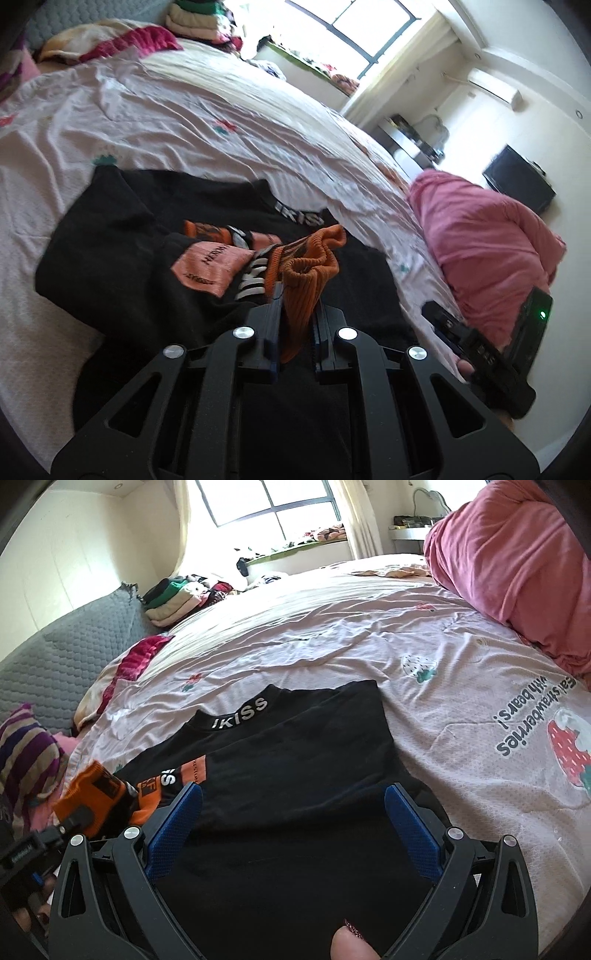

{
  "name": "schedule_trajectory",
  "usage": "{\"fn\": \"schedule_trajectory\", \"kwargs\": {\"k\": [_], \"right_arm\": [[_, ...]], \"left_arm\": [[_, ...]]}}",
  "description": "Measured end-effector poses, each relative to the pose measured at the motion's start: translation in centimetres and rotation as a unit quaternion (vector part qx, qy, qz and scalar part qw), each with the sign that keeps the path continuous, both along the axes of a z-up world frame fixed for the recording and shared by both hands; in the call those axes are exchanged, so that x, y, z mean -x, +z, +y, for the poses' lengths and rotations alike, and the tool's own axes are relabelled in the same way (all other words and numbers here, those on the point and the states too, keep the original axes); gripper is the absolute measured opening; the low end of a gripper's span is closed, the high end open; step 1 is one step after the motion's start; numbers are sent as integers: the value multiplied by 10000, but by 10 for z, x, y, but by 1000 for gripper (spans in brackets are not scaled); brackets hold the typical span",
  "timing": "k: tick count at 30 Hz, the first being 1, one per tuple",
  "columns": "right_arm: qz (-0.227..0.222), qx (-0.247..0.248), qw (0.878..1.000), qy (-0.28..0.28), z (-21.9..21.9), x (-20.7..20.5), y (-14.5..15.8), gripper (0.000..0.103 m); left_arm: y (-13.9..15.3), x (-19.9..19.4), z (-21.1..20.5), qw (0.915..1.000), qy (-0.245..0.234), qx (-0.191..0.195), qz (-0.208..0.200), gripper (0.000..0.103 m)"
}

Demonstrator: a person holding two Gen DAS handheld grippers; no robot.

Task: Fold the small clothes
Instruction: 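Carry the second sleeve across the sweatshirt body with the left tool, then lower the orange cuff onto the sweatshirt body and open the left tool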

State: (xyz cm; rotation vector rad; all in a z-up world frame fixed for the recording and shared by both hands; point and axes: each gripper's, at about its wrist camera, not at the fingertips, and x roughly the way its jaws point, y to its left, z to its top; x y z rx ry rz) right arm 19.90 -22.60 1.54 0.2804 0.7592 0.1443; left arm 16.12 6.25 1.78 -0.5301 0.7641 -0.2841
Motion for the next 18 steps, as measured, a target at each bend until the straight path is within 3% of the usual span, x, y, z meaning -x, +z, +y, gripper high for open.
{"fn": "schedule_trajectory", "kwargs": {"k": [4,8,18], "right_arm": [[95,-46,9999,74,4,-2,-6,98],[215,-43,9994,260,16,-4,-13,98],[692,-158,9867,1465,88,1,-38,98]], "left_arm": [[-3,-1,-8,9997,-231,-22,90,22],[3,2,-6,9998,-211,-57,2,44],[8,0,37,9943,793,-699,154,87]]}}
